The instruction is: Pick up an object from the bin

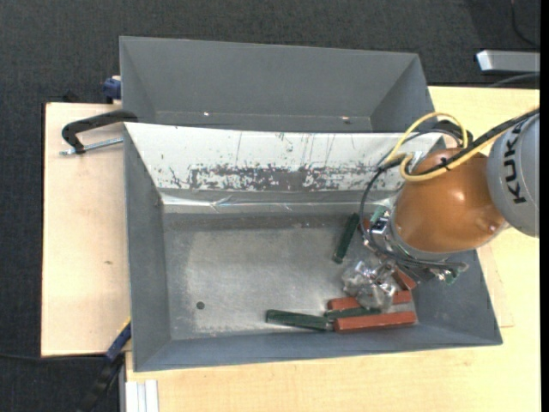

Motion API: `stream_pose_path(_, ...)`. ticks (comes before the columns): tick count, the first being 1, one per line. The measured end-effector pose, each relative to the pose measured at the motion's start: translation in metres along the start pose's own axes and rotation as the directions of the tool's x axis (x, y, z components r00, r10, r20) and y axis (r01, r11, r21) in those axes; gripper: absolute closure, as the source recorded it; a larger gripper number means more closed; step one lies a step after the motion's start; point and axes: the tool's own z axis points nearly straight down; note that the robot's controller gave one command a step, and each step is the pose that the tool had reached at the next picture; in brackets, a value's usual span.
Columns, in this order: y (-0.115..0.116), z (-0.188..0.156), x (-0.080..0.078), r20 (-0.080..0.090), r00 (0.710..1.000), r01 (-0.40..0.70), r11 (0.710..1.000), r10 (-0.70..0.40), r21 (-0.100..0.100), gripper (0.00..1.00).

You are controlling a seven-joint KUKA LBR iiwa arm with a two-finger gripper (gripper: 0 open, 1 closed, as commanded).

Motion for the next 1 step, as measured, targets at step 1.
stream_pose_path(1, 0.0001, 0.0001, -0.0002, -0.001, 1.0, 0.0, 1.0, 0.0, 0.0, 1.0)
